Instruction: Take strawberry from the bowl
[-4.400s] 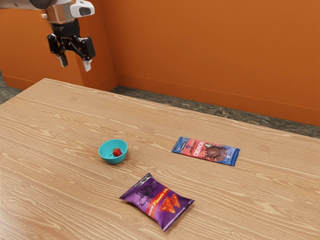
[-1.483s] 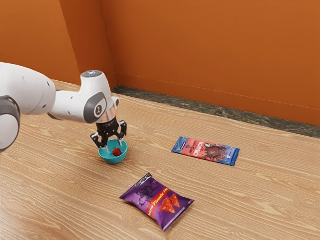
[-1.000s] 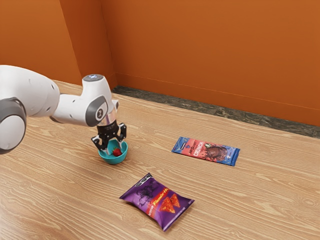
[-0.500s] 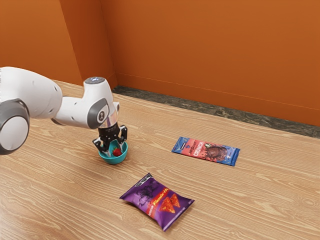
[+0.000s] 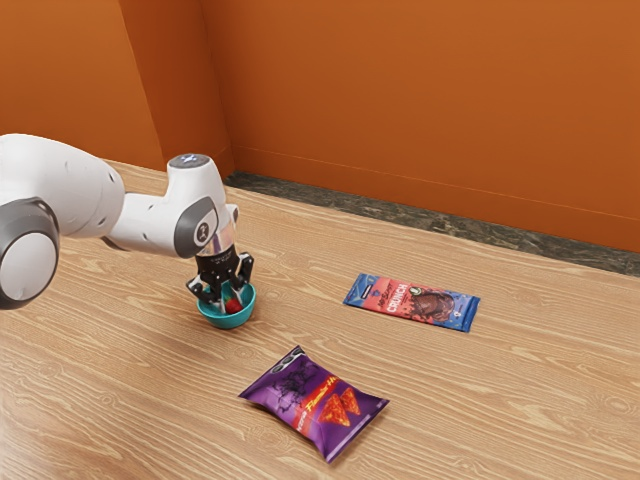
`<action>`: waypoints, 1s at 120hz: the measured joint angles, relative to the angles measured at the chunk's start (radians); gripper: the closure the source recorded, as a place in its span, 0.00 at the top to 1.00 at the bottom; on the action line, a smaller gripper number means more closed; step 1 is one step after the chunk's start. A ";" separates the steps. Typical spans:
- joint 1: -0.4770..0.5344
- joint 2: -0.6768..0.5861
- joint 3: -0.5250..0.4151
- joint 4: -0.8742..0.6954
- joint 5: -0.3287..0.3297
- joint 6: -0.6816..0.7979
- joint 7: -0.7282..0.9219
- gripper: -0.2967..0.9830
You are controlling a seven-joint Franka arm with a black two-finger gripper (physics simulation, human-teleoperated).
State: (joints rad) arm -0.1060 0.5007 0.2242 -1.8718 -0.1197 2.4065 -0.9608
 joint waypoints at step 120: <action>-0.239 -0.021 -0.010 0.118 0.026 -0.061 -0.064 0.18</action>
State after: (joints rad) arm -0.3449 0.4795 0.2139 -1.7533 -0.0935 2.3454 -1.0252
